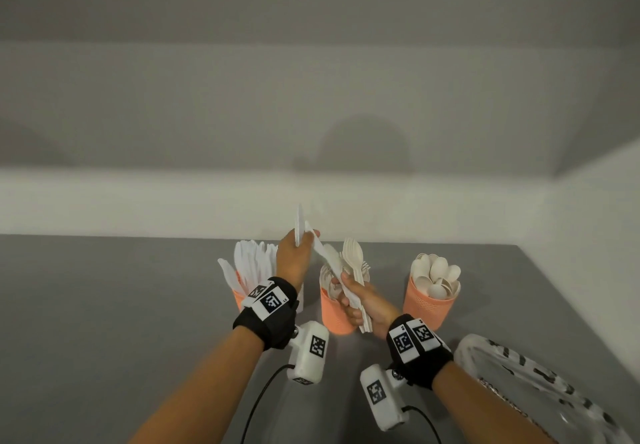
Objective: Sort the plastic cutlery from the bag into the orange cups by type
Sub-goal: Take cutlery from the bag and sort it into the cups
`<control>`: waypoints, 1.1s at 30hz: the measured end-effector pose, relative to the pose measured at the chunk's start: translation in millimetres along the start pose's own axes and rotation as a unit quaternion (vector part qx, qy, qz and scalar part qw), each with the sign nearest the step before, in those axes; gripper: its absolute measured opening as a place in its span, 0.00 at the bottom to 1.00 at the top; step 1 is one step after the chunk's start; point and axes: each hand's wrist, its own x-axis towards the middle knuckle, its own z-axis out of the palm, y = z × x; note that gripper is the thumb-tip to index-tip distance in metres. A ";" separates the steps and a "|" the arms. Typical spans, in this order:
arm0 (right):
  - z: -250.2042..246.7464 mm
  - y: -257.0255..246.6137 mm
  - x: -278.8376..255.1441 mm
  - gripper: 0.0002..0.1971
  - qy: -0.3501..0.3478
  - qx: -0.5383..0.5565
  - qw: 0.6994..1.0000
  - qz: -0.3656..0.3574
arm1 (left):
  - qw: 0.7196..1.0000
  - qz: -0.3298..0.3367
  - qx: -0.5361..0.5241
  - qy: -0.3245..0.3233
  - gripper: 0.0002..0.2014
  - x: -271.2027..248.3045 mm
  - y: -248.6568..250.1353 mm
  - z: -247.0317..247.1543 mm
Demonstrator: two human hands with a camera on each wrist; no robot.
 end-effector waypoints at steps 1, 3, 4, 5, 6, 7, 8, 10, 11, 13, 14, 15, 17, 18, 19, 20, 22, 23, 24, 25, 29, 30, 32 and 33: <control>0.8 -0.7 0.6 0.15 0.006 -0.001 1.000 -0.009 | 1.000 -0.004 -0.022 -0.001 0.08 -0.4 -2.6 0.9; 1.4 -0.2 3.7 0.14 0.018 -0.008 0.999 -0.031 | 0.998 -0.022 -0.059 -0.014 0.05 -2.1 -8.8 2.7; 1.6 0.8 5.2 0.13 0.025 -0.018 0.999 -0.039 | 0.996 -0.032 -0.075 -0.021 0.06 -3.1 -12.4 3.6; 2.1 2.1 6.5 0.12 0.031 -0.029 0.998 -0.044 | 0.995 -0.043 -0.089 -0.023 0.08 -4.9 -15.1 3.8; 2.4 4.3 8.0 0.12 0.034 -0.039 0.998 -0.046 | 0.993 -0.055 -0.100 -0.017 0.10 -5.8 -18.1 4.1; 3.8 5.6 7.6 0.12 0.034 -0.045 0.997 -0.045 | 0.991 -0.066 -0.114 -0.007 0.13 -7.6 -19.4 4.3; 5.3 7.3 7.6 0.12 0.033 -0.049 0.997 -0.043 | 0.989 -0.076 -0.129 0.006 0.14 -8.0 -21.1 4.7; 9.0 9.2 7.2 0.14 0.028 -0.056 0.997 -0.041 | 0.983 -0.093 -0.155 0.030 0.15 -8.0 -21.8 5.0; 11.0 9.5 7.3 0.14 0.026 -0.056 0.997 -0.040 | 0.980 -0.103 -0.166 0.037 0.16 -8.1 -21.0 4.6; 13.7 11.3 9.5 0.13 0.026 -0.043 0.998 -0.043 | 0.973 -0.117 -0.193 0.046 0.17 -7.9 -21.4 2.3; 15.2 12.1 10.3 0.12 0.028 -0.036 0.998 -0.046 | 0.971 -0.122 -0.203 0.045 0.17 -7.9 -22.6 1.5; 16.9 12.7 10.8 0.13 0.032 -0.035 0.998 -0.050 | 0.971 -0.126 -0.202 0.039 0.16 -9.1 -23.7 1.0; 21.0 14.1 11.3 0.12 0.043 -0.048 0.996 -0.059 | 0.979 -0.120 -0.164 0.022 0.15 -11.5 -28.5 2.2; 23.0 15.2 11.9 0.10 0.048 -0.060 0.995 -0.062 | 0.985 -0.112 -0.131 0.016 0.14 -12.0 -31.7 2.9; 24.7 15.9 11.9 0.08 0.051 -0.073 0.994 -0.063 | 0.990 -0.103 -0.097 0.015 0.15 -12.0 -34.7 3.4; 26.5 15.9 12.0 0.07 0.052 -0.084 0.993 -0.062 | 0.993 -0.097 -0.070 0.019 0.15 -11.2 -36.9 2.4; 30.2 14.9 12.5 0.08 0.049 -0.094 0.992 -0.062 | 0.994 -0.094 -0.046 0.030 0.16 -5.5 -41.5 -4.6; 30.9 14.3 11.2 0.08 0.048 -0.098 0.992 -0.062 | 0.993 -0.099 -0.045 0.035 0.17 -3.5 -42.9 -7.9; 30.9 14.2 10.4 0.09 0.047 -0.106 0.992 -0.060 | 0.992 -0.107 -0.057 0.045 0.17 -1.0 -44.1 -11.9; 30.8 14.1 9.9 0.08 0.047 -0.116 0.991 -0.057 | 0.988 -0.120 -0.084 0.058 0.16 2.3 -44.7 -16.4; 29.3 22.7 15.0 0.08 0.067 -0.138 0.987 -0.046 | 0.953 -0.144 -0.249 0.099 0.08 17.7 -40.6 -39.0; 29.3 25.0 17.5 0.08 0.072 -0.136 0.987 -0.045 | 0.950 -0.128 -0.260 0.120 0.08 23.0 -37.5 -46.5; 29.1 26.8 21.0 0.09 0.073 -0.130 0.988 -0.043 | 0.958 -0.085 -0.216 0.167 0.11 33.6 -28.2 -61.9; 29.4 26.1 21.7 0.10 0.072 -0.129 0.988 -0.042 | 0.964 -0.058 -0.179 0.188 0.13 38.4 -21.7 -69.3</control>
